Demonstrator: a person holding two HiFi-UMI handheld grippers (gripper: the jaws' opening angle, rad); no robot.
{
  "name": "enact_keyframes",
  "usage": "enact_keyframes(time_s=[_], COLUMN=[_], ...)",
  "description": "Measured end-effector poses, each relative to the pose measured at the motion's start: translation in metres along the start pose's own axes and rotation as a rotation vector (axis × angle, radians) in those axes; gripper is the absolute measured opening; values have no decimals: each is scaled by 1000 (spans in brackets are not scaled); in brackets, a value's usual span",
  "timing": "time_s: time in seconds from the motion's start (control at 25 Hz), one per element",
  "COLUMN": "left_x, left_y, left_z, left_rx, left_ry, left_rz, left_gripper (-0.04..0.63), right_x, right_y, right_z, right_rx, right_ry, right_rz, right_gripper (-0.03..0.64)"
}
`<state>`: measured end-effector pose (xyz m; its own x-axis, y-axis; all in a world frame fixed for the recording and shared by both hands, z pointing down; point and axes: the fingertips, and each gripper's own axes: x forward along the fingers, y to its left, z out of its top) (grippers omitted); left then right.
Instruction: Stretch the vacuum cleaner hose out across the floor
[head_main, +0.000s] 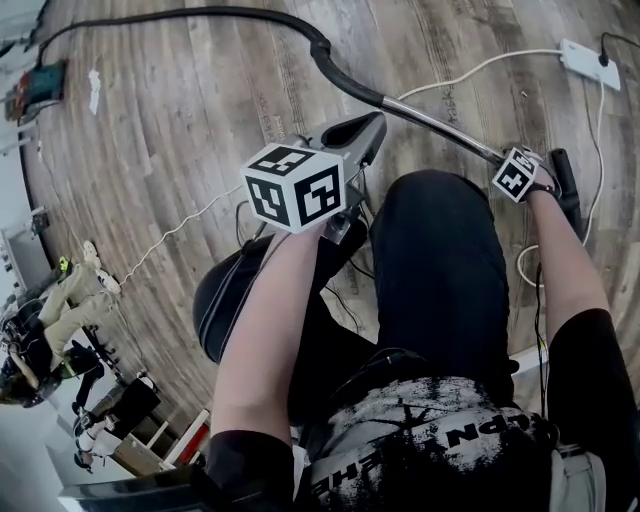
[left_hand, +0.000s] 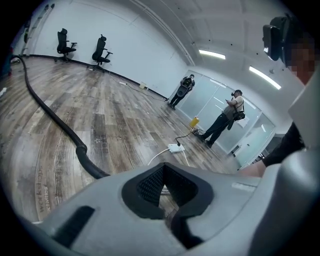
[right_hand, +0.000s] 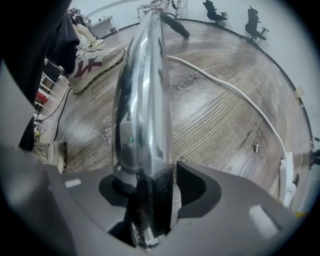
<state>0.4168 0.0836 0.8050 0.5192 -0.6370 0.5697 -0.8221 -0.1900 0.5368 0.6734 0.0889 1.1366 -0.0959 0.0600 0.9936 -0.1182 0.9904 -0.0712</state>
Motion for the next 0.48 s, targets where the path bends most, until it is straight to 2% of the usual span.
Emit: enact_keyframes(time_s=[0.16, 0.24, 0.28, 0.48], left_x=[9, 14, 16, 20], left_y=[-3, -5, -7, -8], left_z=[-8, -5, -3, -8], left_rx=[23, 32, 33, 46], left_ry=[39, 44, 40, 49], left_rz=[-21, -31, -38, -52], left_gripper=[0, 2, 1, 2], right_x=[-2, -2, -3, -8], right_y=[10, 14, 15, 10], right_z=[2, -12, -22, -21], right_rx=[-20, 30, 68, 121], right_ry=[3, 40, 59, -15], right_rz=[11, 36, 46, 6], right_gripper=[227, 228, 203, 213])
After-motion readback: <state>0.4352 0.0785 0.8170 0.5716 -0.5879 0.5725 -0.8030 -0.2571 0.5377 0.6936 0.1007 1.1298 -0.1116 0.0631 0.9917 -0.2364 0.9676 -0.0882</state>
